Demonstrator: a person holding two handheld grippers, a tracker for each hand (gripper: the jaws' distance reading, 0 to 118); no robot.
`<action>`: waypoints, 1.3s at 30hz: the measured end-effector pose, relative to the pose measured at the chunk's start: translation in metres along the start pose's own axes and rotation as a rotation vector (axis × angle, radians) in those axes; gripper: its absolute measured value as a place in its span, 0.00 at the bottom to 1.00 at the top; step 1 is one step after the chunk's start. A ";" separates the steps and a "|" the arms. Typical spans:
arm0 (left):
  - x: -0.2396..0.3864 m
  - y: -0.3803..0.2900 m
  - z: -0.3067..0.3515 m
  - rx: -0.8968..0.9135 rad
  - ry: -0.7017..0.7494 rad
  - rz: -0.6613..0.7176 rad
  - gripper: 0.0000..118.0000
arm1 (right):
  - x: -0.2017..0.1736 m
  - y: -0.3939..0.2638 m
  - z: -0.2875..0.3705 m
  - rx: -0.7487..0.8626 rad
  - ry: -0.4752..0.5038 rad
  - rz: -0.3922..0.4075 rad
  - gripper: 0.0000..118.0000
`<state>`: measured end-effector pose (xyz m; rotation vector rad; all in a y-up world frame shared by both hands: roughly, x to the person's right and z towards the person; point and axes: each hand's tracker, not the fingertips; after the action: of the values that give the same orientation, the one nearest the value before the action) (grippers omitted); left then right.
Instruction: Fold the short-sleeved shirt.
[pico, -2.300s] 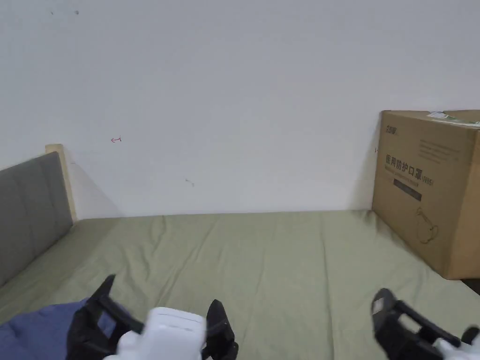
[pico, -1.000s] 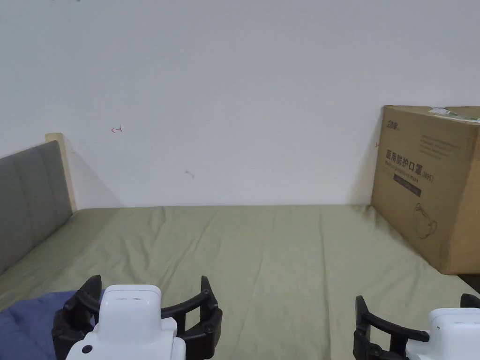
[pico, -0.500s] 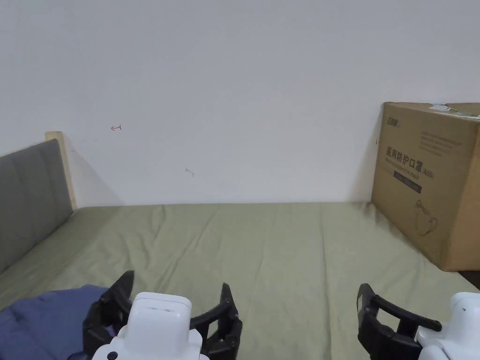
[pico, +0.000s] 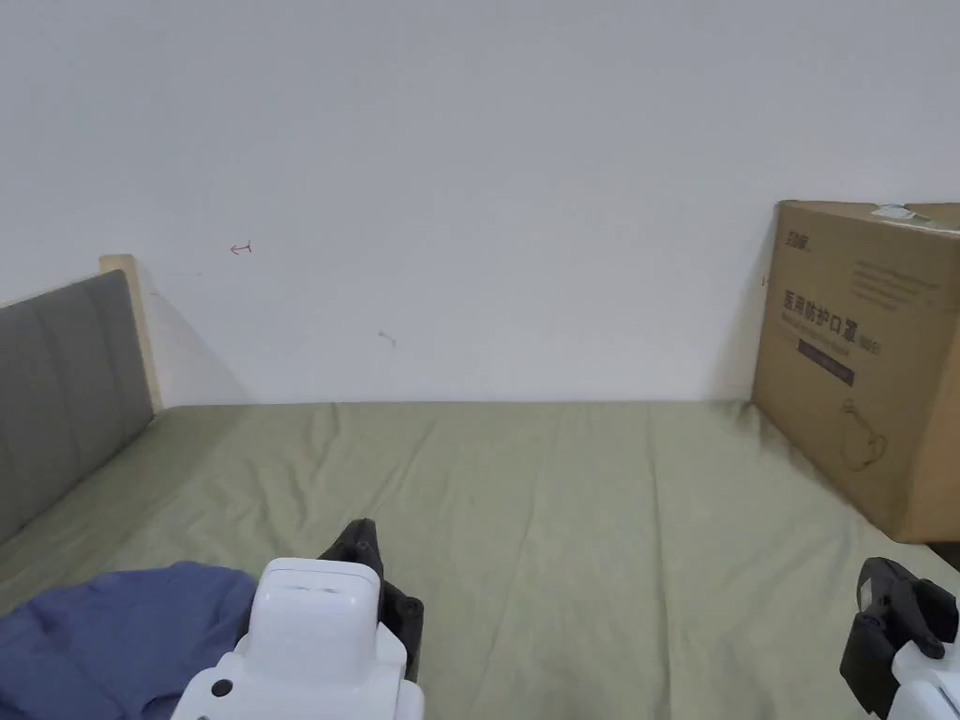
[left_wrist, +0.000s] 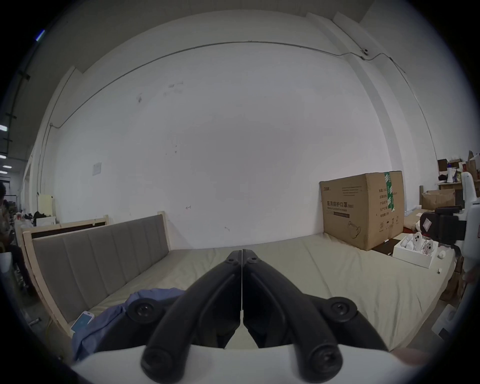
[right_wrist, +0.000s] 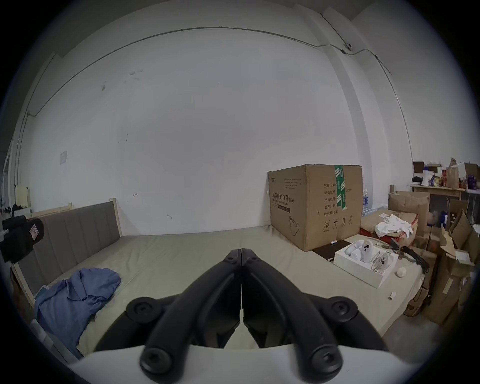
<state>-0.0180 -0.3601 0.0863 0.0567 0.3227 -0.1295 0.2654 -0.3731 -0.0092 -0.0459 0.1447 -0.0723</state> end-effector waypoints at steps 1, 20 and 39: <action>-0.008 -0.001 0.003 -0.012 0.018 0.007 0.00 | -0.002 0.000 0.000 0.002 0.009 0.009 0.00; -0.157 -0.020 0.073 -0.064 0.520 0.018 0.00 | -0.167 0.001 -0.007 -0.014 0.629 0.141 0.00; -0.309 -0.236 -0.276 -1.097 0.098 0.116 0.92 | -0.141 -0.070 -0.102 -0.401 0.552 0.096 0.00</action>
<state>-0.4270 -0.5358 -0.0840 -1.0055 0.4513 0.1781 0.1061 -0.4367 -0.0862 -0.4201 0.7115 0.0426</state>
